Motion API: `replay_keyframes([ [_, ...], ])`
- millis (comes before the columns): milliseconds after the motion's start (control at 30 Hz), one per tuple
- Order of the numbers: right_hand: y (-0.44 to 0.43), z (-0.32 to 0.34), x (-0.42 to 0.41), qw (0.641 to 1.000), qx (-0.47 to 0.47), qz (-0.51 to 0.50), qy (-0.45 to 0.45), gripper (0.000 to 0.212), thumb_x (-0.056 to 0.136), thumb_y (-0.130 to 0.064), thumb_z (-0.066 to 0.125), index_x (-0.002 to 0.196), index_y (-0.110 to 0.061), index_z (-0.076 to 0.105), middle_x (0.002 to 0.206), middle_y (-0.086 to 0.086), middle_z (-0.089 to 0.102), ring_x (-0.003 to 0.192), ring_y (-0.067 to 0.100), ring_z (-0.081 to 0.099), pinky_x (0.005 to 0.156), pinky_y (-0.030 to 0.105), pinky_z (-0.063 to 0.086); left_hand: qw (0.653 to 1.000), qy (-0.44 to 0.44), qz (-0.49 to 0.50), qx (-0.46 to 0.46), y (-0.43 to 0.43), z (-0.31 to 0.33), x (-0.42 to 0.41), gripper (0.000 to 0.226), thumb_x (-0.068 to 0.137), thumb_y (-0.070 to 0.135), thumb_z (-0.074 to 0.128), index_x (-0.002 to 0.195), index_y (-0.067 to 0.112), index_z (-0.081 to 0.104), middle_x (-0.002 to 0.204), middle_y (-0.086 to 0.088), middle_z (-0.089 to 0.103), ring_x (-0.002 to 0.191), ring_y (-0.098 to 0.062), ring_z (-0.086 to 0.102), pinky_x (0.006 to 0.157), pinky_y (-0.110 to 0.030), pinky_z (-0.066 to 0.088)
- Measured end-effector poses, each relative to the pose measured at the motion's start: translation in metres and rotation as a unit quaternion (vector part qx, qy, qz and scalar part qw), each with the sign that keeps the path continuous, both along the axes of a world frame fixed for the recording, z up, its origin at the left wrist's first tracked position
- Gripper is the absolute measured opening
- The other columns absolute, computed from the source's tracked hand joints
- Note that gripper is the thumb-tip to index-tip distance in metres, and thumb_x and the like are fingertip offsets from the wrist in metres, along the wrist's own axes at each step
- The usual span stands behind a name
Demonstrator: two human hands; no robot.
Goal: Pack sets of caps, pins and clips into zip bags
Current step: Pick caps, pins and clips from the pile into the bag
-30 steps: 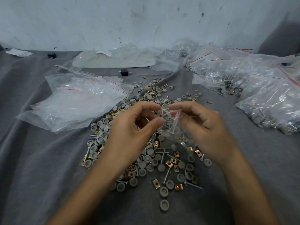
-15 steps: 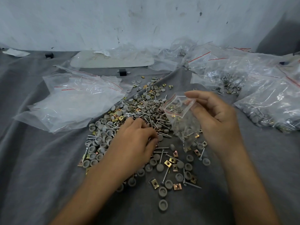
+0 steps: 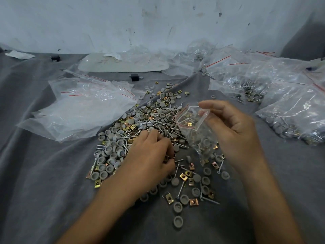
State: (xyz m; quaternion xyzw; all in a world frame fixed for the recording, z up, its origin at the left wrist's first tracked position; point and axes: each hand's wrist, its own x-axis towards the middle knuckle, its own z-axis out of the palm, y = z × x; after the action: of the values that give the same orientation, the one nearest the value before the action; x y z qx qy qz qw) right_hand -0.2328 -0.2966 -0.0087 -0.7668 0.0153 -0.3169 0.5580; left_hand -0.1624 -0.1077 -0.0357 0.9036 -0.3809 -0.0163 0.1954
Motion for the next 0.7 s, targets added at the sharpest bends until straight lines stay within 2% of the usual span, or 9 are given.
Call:
replay_keyframes([
  [167,-0.001,-0.001,0.000,1.000,0.001,0.002,0.003,0.033,0.097,-0.017,0.061,0.105,-0.047,0.073,0.105,-0.014,0.075,0.101,0.007,0.070,0.080,0.014,0.052,0.999,0.018,-0.022,-0.042,-0.002,0.002,0.001,0.009,0.093,0.042,0.062,0.093,0.040,0.053,0.094,0.022,0.048,0.097,-0.003,0.039,0.089,-0.026,0.035],
  [233,-0.001,-0.002,-0.001,1.000,-0.002,0.002,0.005,0.033,0.098,-0.017,0.061,0.105,-0.047,0.072,0.106,-0.014,0.075,0.102,0.007,0.070,0.081,0.015,0.052,0.993,0.046,0.003,-0.110,-0.002,0.005,0.003,0.008,0.095,0.038,0.064,0.092,0.037,0.056,0.087,0.023,0.055,0.089,0.001,0.049,0.080,-0.026,0.041],
  [333,-0.002,-0.002,0.000,1.000,-0.007,0.006,0.007,0.034,0.098,-0.016,0.061,0.105,-0.047,0.072,0.106,-0.014,0.075,0.101,0.007,0.070,0.080,0.015,0.053,0.968,0.076,0.057,-0.232,0.002,0.010,0.008,0.003,0.097,0.036,0.062,0.099,0.036,0.059,0.087,0.019,0.063,0.080,0.000,0.059,0.067,-0.024,0.047],
  [367,-0.002,-0.003,0.000,1.000,-0.008,0.007,0.009,0.035,0.098,-0.015,0.061,0.105,-0.047,0.072,0.106,-0.013,0.075,0.101,0.008,0.070,0.081,0.019,0.055,0.958,0.080,0.068,-0.266,0.003,0.011,0.010,0.005,0.097,0.036,0.062,0.101,0.037,0.059,0.089,0.019,0.064,0.080,0.000,0.061,0.065,-0.023,0.047],
  [433,-0.002,-0.005,0.000,1.000,-0.011,0.012,0.014,0.036,0.099,-0.013,0.061,0.105,-0.046,0.073,0.105,-0.009,0.075,0.101,0.016,0.071,0.086,0.035,0.060,0.930,0.116,0.072,-0.342,0.005,0.013,0.014,0.008,0.097,0.035,0.064,0.104,0.037,0.063,0.091,0.020,0.065,0.074,0.000,0.061,0.064,-0.022,0.048],
  [500,-0.002,-0.006,0.000,1.000,-0.014,0.021,0.017,0.033,0.098,-0.015,0.061,0.105,-0.045,0.073,0.104,-0.003,0.075,0.099,0.026,0.070,0.087,0.051,0.058,0.894,0.164,0.059,-0.413,0.006,0.015,0.016,0.008,0.095,0.032,0.067,0.102,0.036,0.068,0.084,0.018,0.066,0.069,0.000,0.056,0.061,-0.019,0.047],
  [533,-0.001,-0.005,0.000,0.999,-0.016,0.027,0.018,0.031,0.097,-0.018,0.061,0.105,-0.045,0.073,0.103,-0.002,0.075,0.099,0.027,0.070,0.086,0.054,0.057,0.883,0.174,0.050,-0.434,0.005,0.016,0.016,0.007,0.094,0.032,0.068,0.100,0.036,0.069,0.081,0.018,0.065,0.068,-0.002,0.055,0.060,-0.018,0.047],
  [633,0.003,-0.003,-0.001,0.998,-0.035,0.053,0.025,0.027,0.097,-0.021,0.061,0.106,-0.043,0.073,0.105,-0.007,0.075,0.101,0.018,0.071,0.086,0.049,0.059,0.875,0.172,0.022,-0.451,0.004,0.017,0.013,0.007,0.092,0.036,0.071,0.098,0.037,0.071,0.081,0.012,0.066,0.068,-0.004,0.053,0.060,-0.016,0.046],
  [700,0.003,-0.004,-0.001,0.996,-0.054,0.069,0.034,0.027,0.099,-0.015,0.061,0.109,-0.037,0.073,0.107,-0.009,0.075,0.103,0.017,0.071,0.086,0.046,0.060,0.880,0.167,0.014,-0.445,0.003,0.018,0.012,0.009,0.092,0.033,0.073,0.098,0.038,0.072,0.083,0.008,0.068,0.067,-0.010,0.055,0.059,-0.021,0.048],
])
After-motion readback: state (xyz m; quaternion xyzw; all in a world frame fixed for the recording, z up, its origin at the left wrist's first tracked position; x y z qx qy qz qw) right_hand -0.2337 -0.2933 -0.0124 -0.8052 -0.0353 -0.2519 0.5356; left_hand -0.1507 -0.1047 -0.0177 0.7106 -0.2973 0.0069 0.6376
